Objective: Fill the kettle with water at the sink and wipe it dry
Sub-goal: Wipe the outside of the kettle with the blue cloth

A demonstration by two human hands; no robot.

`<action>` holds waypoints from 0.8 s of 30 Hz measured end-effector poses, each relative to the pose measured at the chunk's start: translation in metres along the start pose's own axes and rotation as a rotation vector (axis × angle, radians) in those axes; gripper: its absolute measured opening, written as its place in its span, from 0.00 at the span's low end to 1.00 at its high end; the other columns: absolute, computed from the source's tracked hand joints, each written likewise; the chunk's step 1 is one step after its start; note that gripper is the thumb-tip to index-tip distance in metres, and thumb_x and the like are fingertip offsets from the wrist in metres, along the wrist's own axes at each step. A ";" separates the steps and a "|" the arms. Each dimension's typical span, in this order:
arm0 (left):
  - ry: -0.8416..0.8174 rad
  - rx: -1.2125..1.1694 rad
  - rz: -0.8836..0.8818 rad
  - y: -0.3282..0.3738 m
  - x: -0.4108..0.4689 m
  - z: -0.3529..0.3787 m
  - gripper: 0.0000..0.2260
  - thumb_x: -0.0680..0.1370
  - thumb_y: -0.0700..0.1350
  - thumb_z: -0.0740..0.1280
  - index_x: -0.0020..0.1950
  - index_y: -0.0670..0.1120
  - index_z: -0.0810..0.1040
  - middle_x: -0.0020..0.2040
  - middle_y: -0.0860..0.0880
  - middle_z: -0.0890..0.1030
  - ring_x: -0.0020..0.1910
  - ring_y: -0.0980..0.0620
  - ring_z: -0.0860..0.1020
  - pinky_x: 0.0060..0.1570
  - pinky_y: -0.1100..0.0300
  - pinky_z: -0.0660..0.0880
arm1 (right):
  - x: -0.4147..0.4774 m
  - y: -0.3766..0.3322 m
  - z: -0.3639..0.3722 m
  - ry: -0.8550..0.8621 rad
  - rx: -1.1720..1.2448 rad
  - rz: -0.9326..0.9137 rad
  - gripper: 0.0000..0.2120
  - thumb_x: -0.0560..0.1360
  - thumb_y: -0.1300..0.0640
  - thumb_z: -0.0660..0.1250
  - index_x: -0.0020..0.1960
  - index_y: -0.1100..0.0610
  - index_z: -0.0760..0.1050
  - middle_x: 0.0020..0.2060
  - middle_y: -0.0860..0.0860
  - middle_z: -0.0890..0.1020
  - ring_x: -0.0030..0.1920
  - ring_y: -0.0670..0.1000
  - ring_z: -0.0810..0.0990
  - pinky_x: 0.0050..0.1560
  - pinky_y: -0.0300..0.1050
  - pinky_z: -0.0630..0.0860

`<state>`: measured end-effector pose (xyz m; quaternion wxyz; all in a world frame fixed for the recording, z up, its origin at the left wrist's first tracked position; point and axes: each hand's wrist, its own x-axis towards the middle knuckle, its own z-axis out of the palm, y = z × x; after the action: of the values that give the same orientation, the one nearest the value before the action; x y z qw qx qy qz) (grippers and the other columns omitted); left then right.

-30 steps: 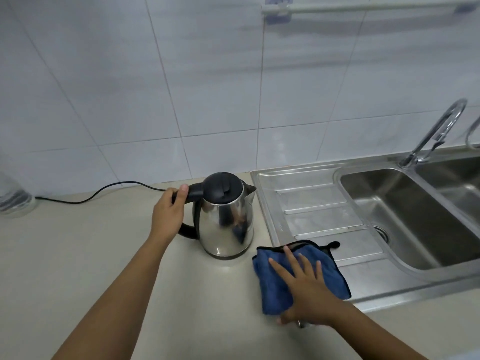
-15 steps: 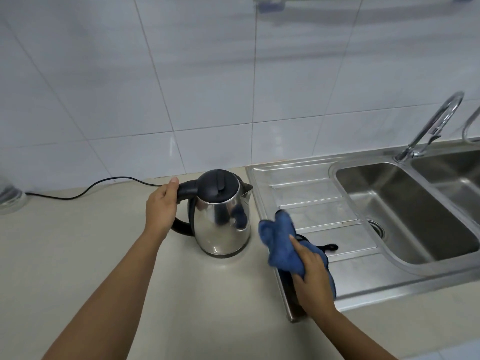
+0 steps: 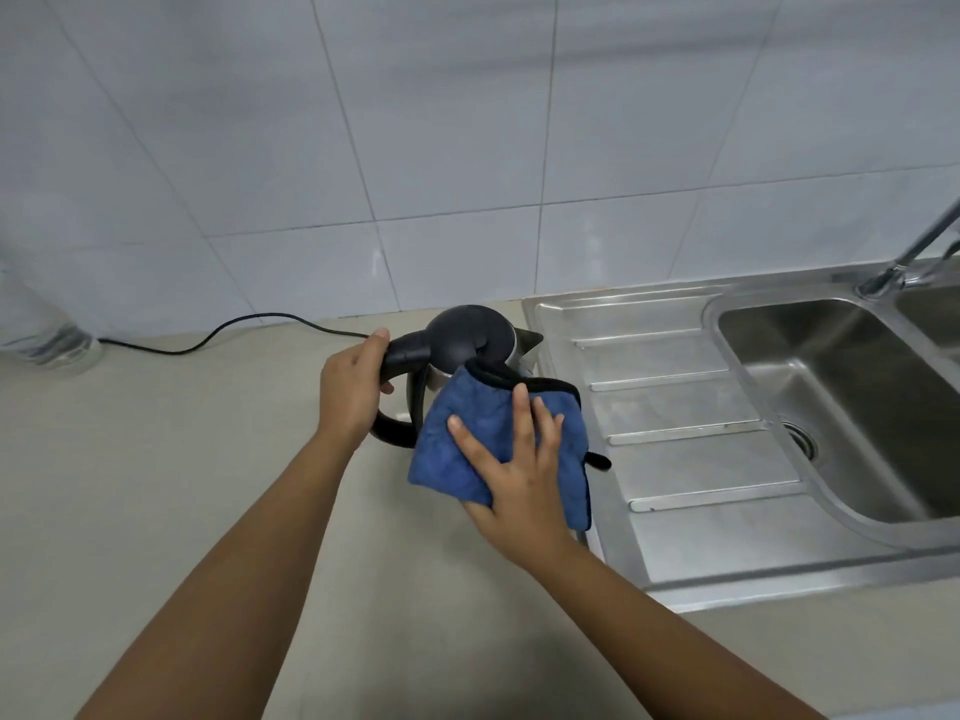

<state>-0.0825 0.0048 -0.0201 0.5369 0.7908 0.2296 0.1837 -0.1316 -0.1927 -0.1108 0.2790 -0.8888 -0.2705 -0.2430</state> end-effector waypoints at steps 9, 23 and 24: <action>0.025 -0.053 0.031 -0.010 0.007 0.005 0.24 0.78 0.57 0.59 0.31 0.42 0.78 0.27 0.40 0.77 0.29 0.47 0.75 0.39 0.55 0.72 | -0.036 0.030 0.038 0.071 -0.216 -0.254 0.32 0.71 0.60 0.66 0.73 0.41 0.68 0.82 0.52 0.46 0.80 0.63 0.46 0.77 0.71 0.47; -0.083 0.013 0.054 -0.012 0.010 -0.002 0.26 0.79 0.57 0.58 0.38 0.36 0.80 0.28 0.41 0.78 0.30 0.49 0.76 0.37 0.57 0.70 | -0.043 0.006 0.058 -0.158 -0.637 -0.419 0.28 0.74 0.58 0.55 0.70 0.49 0.79 0.76 0.47 0.62 0.82 0.64 0.38 0.78 0.67 0.39; -0.090 0.015 0.054 -0.010 0.011 -0.003 0.26 0.79 0.57 0.58 0.38 0.36 0.80 0.28 0.41 0.78 0.30 0.50 0.76 0.38 0.57 0.70 | -0.040 0.006 0.056 -0.151 -0.644 -0.424 0.28 0.74 0.58 0.55 0.70 0.49 0.79 0.76 0.48 0.62 0.82 0.63 0.41 0.78 0.67 0.38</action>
<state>-0.0764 0.0163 -0.0283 0.5356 0.8081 0.1853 0.1607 -0.1418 -0.1755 -0.1767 -0.0910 -0.8706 -0.3778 -0.3017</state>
